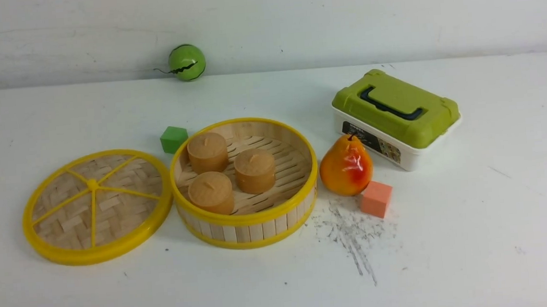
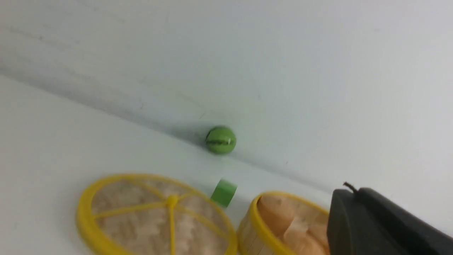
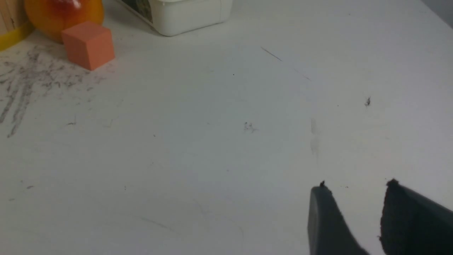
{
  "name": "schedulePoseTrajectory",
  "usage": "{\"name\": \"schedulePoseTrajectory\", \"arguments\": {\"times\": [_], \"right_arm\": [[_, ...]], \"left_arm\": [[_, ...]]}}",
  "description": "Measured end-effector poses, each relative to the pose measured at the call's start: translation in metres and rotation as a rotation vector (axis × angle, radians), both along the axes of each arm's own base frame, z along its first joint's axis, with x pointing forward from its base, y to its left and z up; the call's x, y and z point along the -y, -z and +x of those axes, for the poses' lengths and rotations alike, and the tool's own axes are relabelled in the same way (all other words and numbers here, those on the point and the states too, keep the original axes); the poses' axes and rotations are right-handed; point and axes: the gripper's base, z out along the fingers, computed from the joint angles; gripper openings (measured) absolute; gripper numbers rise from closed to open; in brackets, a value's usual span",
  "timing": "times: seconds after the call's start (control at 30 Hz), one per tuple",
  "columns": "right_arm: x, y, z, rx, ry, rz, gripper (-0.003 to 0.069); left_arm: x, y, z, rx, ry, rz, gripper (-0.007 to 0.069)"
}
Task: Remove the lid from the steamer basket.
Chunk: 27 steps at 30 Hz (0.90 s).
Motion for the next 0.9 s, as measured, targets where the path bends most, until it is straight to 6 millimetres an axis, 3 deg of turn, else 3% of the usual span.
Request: {"name": "schedulePoseTrajectory", "arguments": {"times": [0.07,0.13,0.17,0.23,0.6,0.9], "right_arm": [[0.000,0.000,0.000,0.000,0.000,0.000,0.0239],[0.000,0.000,0.000,0.000,0.000,0.000,0.0239],[0.000,0.000,0.000,-0.001,0.000,0.000,0.0239],[0.000,0.000,0.000,-0.001,0.000,0.000,0.0239],[0.000,0.000,0.000,-0.001,0.000,0.000,0.0239],[0.000,0.000,0.000,-0.001,0.000,0.000,0.0239]], "left_arm": [[0.001,0.023,0.002,-0.101,0.006,-0.008,-0.0012],[0.001,0.033,0.002,-0.184,0.012,-0.005,-0.0012],[0.002,0.046,0.001,-0.309,0.023,-0.007,-0.0012],[0.003,0.053,-0.001,-0.388,0.034,0.005,-0.0012],[0.004,0.055,-0.001,-0.393,0.060,0.182,-0.0004],[0.004,0.055,-0.001,-0.391,0.062,0.204,-0.0001]]}}
